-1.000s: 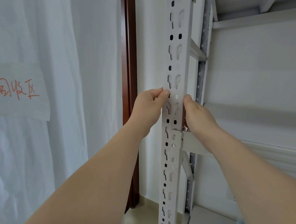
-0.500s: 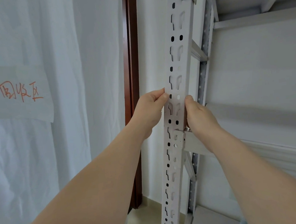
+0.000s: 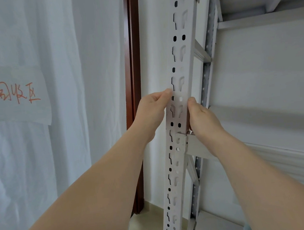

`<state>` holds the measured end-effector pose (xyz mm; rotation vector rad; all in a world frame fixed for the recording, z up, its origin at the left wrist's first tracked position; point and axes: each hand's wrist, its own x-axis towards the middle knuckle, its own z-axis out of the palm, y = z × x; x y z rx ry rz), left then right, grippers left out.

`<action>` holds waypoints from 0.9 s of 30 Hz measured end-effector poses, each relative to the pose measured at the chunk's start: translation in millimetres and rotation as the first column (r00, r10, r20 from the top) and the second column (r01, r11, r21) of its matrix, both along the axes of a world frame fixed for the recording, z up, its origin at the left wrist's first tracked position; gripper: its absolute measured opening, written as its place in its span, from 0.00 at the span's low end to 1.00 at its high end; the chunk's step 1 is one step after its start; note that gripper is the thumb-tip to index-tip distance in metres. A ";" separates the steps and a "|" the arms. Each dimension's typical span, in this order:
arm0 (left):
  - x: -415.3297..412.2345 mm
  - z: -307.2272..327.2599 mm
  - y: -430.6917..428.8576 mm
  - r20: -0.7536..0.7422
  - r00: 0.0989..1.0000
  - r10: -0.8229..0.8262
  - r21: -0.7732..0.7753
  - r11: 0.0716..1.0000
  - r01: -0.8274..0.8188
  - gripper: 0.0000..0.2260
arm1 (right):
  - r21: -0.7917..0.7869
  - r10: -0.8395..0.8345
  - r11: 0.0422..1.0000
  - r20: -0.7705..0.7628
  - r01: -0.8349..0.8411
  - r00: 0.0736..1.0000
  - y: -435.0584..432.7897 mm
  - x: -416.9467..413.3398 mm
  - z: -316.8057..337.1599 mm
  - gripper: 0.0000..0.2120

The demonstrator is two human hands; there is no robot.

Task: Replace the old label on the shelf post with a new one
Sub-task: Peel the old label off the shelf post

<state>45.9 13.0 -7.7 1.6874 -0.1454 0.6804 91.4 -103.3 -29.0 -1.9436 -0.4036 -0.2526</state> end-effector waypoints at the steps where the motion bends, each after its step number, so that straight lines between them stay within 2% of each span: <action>1: 1.3 -1.0 -0.7 0.027 1.000 -0.006 -0.004 1.000 0.006 0.16 | -0.002 0.002 1.000 0.002 -0.002 1.000 0.0 0.0 -0.1 0.25; 7: 6.6 -8.1 1.8 0.062 0.998 0.011 -0.005 1.000 -0.011 0.12 | -0.002 -0.005 1.000 0.004 0.005 1.000 -0.2 -0.8 -0.7 0.28; 12: 1.8 -6.8 -0.3 0.094 0.996 0.006 0.023 1.000 -0.008 0.16 | -0.029 -0.017 0.999 0.007 0.018 1.000 -1.3 0.1 1.5 0.28; 21: 0.1 -8.1 0.9 0.079 0.995 -0.062 0.046 0.997 0.059 0.17 | -0.016 -0.013 1.000 -0.014 0.013 1.000 0.5 -1.2 0.6 0.26; 27: 3.5 -12.3 0.3 0.106 0.994 0.024 -0.044 0.999 -0.020 0.16 | 0.015 -0.019 1.000 -0.022 0.019 1.000 1.6 -3.1 1.0 0.22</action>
